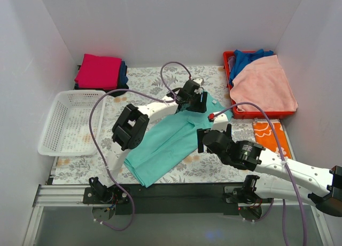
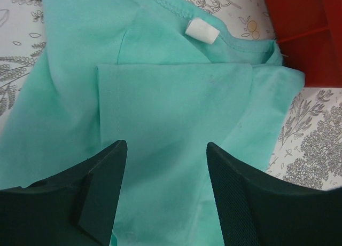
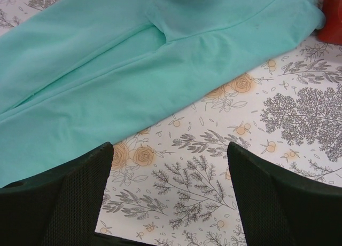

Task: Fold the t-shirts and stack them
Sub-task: Rotate the tshirt 90 degrees

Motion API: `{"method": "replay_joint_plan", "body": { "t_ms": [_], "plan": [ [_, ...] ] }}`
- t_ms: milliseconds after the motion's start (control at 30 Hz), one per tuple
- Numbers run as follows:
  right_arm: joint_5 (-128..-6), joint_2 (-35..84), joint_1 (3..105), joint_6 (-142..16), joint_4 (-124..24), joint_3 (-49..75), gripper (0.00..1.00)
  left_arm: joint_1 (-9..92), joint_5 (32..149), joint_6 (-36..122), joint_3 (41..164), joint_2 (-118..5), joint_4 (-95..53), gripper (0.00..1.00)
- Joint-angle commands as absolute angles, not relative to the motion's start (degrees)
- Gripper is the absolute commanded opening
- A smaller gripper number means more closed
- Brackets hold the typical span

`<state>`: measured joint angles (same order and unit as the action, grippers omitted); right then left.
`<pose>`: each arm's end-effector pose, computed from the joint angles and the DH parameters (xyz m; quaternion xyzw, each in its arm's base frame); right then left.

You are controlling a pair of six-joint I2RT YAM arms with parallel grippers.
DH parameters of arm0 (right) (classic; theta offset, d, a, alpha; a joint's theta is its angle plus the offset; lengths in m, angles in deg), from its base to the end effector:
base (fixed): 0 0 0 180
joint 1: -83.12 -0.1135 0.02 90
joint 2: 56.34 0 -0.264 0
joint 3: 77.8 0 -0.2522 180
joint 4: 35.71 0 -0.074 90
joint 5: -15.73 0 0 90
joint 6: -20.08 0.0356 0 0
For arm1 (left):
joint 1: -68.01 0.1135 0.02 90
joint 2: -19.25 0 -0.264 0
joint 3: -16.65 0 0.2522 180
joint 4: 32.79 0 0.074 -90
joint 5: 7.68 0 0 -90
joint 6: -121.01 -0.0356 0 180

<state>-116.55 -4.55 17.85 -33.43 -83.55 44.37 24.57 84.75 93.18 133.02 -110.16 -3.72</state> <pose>0.0980 0.1556 0.2806 -0.0689 0.8613 0.0878 0.4957 0.3726 -0.3549 0.1871 -0.1402 0.9030 -0.3349 0.2299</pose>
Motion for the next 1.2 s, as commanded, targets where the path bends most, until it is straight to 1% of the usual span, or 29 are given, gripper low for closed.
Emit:
{"method": "replay_joint_plan", "body": {
  "t_ms": [0,133,167,200,333,433,567,767,967,1000,1033,1167],
  "plan": [
    [-118.7,-3.9,18.0,-31.1,-85.1,44.7,0.91,24.7,85.7,92.9,136.0,-113.1,-2.4,0.6],
    [-118.8,-3.4,18.0,-30.8,-85.1,44.9,0.91,24.8,83.1,93.3,137.1,-115.8,-1.5,0.6],
    [-118.7,-3.3,18.0,-30.8,-85.1,45.0,0.91,24.8,80.5,93.4,137.5,-116.3,-1.2,0.6],
    [-118.7,-3.3,18.0,-30.8,-85.1,45.1,0.91,24.8,75.4,94.2,138.6,-116.8,-0.1,0.6],
    [-118.8,-1.6,17.9,-30.7,-85.0,45.3,0.91,25.7,63.7,97.9,143.3,-119.7,4.3,0.61],
    [-118.9,0.9,17.9,-30.9,-85.1,44.9,0.91,28.3,58.6,104.3,147.9,-122.7,9.1,0.61],
    [-118.3,3.6,18.0,-30.9,-85.1,44.5,0.91,33.4,58.1,111.1,152.0,-125.6,13.3,0.61],
    [-117.7,6.6,18.0,-30.6,-85.0,44.6,0.91,39.6,56.0,110.9,155.1,-126.9,11.8,0.61],
    [-117.2,11.3,18.0,-30.9,-84.2,43.4,0.91,44.2,61.3,101.6,157.8,-124.8,4.2,0.62],
    [-117.1,12.6,18.0,-31.0,-84.0,42.7,0.91,44.3,64.6,96.3,157.8,-124.1,0.5,0.62],
    [-116.9,13.4,18.0,-31.0,-83.9,42.1,0.91,44.1,65.0,94.4,157.5,-123.1,-1.1,0.62],
    [-116.6,16.4,18.0,-31.1,-83.0,40.0,0.91,43.8,63.3,87.9,153.9,-114.0,-6.5,0.67]
  ]
}}
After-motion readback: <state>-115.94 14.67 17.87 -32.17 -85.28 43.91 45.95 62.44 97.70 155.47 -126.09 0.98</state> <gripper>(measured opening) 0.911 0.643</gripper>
